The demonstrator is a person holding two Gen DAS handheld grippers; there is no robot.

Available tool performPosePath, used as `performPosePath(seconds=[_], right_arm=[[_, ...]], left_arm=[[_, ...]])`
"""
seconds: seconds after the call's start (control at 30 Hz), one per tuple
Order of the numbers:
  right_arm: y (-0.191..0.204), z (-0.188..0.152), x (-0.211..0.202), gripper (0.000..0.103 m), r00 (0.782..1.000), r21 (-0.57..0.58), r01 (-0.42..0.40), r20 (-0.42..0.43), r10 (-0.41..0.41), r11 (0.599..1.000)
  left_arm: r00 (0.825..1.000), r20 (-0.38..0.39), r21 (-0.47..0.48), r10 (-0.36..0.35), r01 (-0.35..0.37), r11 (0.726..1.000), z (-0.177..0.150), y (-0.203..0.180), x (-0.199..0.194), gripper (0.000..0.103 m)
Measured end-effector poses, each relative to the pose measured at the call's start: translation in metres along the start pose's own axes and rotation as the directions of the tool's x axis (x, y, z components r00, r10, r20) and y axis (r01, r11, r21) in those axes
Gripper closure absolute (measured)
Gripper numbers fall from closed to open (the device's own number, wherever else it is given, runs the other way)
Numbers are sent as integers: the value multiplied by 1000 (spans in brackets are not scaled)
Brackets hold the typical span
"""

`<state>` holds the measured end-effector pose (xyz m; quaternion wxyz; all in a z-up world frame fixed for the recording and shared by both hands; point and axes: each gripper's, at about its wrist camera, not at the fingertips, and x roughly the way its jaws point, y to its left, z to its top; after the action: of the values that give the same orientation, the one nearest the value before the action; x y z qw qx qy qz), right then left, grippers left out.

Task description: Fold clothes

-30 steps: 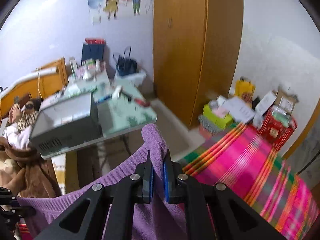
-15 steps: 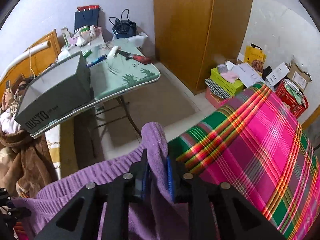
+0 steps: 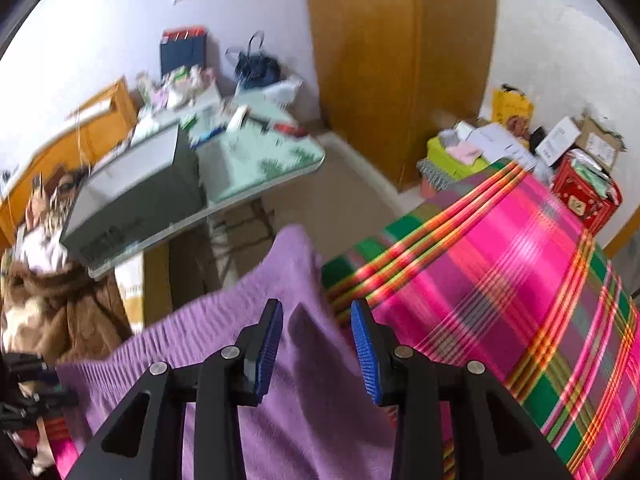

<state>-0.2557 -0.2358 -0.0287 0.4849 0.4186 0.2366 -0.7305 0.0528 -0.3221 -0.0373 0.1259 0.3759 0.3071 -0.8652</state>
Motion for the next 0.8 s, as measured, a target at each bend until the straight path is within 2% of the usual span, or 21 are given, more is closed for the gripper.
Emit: performPosePath(seconds=[0.13, 0.2, 0.23, 0.27, 0.3, 0.33, 0.43, 0.5, 0.6, 0.67, 0.7, 0.8], right_arm=[[1, 8, 19, 67, 999, 22, -25, -34, 25, 999], [-1, 11, 27, 69, 998, 41, -37, -49, 39, 998], [-2, 13, 27, 78, 999, 42, -25, -44, 27, 999], [-2, 14, 26, 97, 999, 40, -16, -33, 18, 999], [0, 16, 23, 98, 1000, 38, -17, -17, 18, 999], [2, 18, 20, 98, 1000, 29, -11, 3, 11, 1000], [5, 28, 7, 98, 996, 41, -25, 82, 21, 999], [5, 35, 4, 94, 993, 58, -31, 112, 24, 998], [4, 36, 32, 89, 999, 72, 32, -18, -31, 997], [3, 32, 30, 83, 999, 81, 30, -15, -29, 996], [3, 29, 28, 78, 1000, 86, 26, -8, -25, 996], [3, 25, -4, 72, 998, 86, 25, 57, -30, 996]], left_arm=[[1000, -8, 7, 25, -24, 1000, 4, -1, 3, 77], [999, 17, 26, 48, -48, 999, 5, -4, 0, 90], [998, 32, 36, 57, -58, 998, 4, -6, -2, 92], [997, 50, 39, 55, -57, 998, 3, -9, -5, 93], [996, 71, 44, 53, -56, 997, 3, -11, -9, 93], [995, 95, 44, 40, -44, 998, 3, -10, -14, 93], [985, 152, 0, -83, 84, 996, 8, 1, -29, 93], [987, 120, -52, -106, 113, 992, 10, 13, -21, 93], [992, 48, -154, -114, 120, 981, 6, 34, -4, 93], [995, 19, -179, -102, 104, 978, -1, 42, 1, 92], [995, 15, -172, -98, 99, 980, -3, 41, 1, 90], [996, 30, -133, -88, 91, 987, -5, 36, -9, 86]])
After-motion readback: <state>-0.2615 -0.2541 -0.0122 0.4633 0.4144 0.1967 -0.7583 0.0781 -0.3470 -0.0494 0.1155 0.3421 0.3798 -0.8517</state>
